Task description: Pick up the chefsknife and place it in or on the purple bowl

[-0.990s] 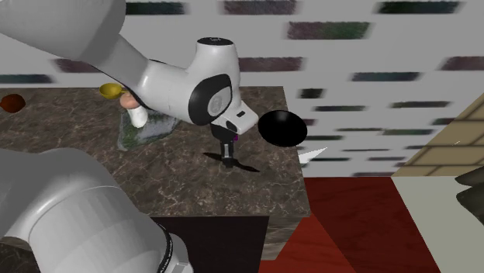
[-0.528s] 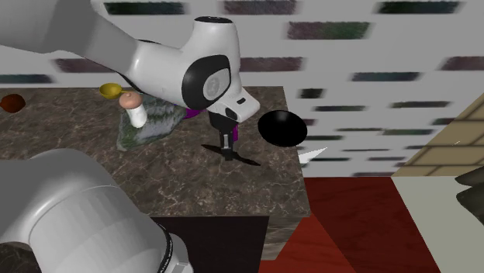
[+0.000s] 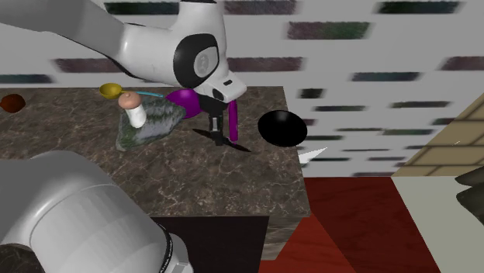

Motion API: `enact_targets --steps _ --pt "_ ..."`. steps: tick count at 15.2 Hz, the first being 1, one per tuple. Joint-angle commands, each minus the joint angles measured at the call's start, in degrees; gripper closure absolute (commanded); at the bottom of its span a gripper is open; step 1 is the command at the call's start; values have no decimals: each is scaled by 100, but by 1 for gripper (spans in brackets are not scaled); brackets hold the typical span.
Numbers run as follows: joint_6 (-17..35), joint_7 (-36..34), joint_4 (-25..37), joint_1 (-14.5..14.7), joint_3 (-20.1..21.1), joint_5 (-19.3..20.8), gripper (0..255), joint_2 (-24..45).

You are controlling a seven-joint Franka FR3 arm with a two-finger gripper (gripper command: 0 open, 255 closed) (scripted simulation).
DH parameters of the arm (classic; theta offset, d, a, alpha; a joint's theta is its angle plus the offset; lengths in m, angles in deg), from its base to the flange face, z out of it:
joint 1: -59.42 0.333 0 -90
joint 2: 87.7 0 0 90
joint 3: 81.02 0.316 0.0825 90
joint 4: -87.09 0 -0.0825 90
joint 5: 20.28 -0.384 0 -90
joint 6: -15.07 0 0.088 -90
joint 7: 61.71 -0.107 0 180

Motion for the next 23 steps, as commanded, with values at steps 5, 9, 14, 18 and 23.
enact_targets --steps 5,9,14,18,23 --pt "-136 -937 879 299 656 -110 255 785" --pt "-236 -1574 1556 401 1033 35 255 1405" --pt "-444 -2404 2517 553 1399 418 255 2266" --pt "-698 -3055 3383 772 1572 823 255 3015" --pt "-1133 -3751 4596 1208 1629 1326 255 3985"
